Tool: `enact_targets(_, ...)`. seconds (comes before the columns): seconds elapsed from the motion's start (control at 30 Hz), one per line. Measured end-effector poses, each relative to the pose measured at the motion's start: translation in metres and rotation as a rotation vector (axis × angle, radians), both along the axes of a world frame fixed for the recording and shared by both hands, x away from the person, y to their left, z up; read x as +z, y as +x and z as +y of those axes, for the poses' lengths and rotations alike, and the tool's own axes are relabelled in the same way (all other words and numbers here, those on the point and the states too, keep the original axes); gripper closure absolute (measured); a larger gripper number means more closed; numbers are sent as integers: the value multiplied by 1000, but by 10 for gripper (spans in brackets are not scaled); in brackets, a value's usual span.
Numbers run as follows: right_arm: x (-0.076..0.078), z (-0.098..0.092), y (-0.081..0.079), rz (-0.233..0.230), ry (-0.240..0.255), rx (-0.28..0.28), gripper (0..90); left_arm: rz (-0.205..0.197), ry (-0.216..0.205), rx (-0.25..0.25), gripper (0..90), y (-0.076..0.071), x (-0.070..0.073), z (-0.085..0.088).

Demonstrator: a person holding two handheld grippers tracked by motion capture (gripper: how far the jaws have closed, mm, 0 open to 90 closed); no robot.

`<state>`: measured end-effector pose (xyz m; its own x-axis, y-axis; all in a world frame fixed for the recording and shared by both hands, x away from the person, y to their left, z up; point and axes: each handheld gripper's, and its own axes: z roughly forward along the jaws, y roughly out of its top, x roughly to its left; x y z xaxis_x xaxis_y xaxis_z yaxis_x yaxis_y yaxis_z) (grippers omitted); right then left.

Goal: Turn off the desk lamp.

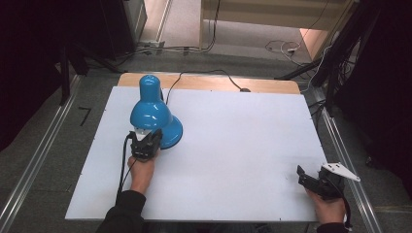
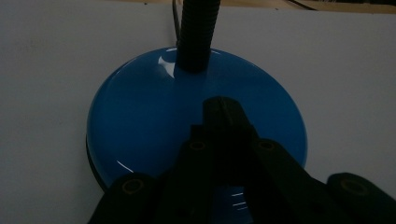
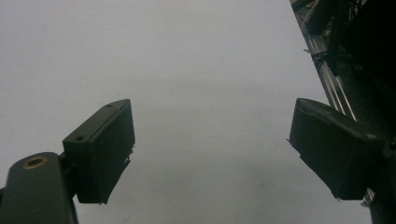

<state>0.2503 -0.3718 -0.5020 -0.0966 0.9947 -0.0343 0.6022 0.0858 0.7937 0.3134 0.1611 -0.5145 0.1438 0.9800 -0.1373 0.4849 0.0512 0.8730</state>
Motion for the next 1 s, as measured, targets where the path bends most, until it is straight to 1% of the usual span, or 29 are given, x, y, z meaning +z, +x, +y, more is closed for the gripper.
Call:
enact_targets(0.03, 0, -1, 0, 1, 0, -2, 127, -4, -8, -10, 900, 1, 0, -1)
enact_targets(0.13, -1, -2, 0, 3, 1, -2, 127, 8, -12, -11, 900, 2, 0, 1)
enact_targets(0.17, -1, -2, 0, 3, 1, -2, 127, -4, -40, 14, 900, 4, 0, 0)
enact_targets(0.23, -1, -3, 0, 4, 0, -4, 127, 0, -37, 9, 900, 4, 0, 1)
enact_targets(0.3, 0, -2, -1, -1, 3, -5, 127, -9, -37, 15, 900, 4, 0, 0)
enact_targets(0.33, 0, -2, -1, -1, 3, -5, 127, 8, -6, -15, 900, 2, 1, 2)
enact_targets(0.47, 0, -2, 0, 1, 0, -5, 127, -12, 0, -28, 900, 0, 3, 2)
enact_targets(0.5, 0, -1, -1, 2, -2, -5, 127, -64, -71, 42, 900, 2, 2, -3)
enact_targets(0.6, 0, -2, -1, 1, -2, -2, 127, -85, -85, 43, 900, -2, 4, -3)
enact_targets(0.63, 0, -2, -1, 2, -2, -3, 127, -22, 9, -35, 900, -7, 6, 4)
enact_targets(0.8, 0, -2, -1, 1, 1, -5, 127, -17, 4, -40, 900, -10, 6, 7)
enact_targets(1.0, 0, -2, -1, 2, 4, -7, 127, -16, 8, -24, 900, -11, 6, 10)
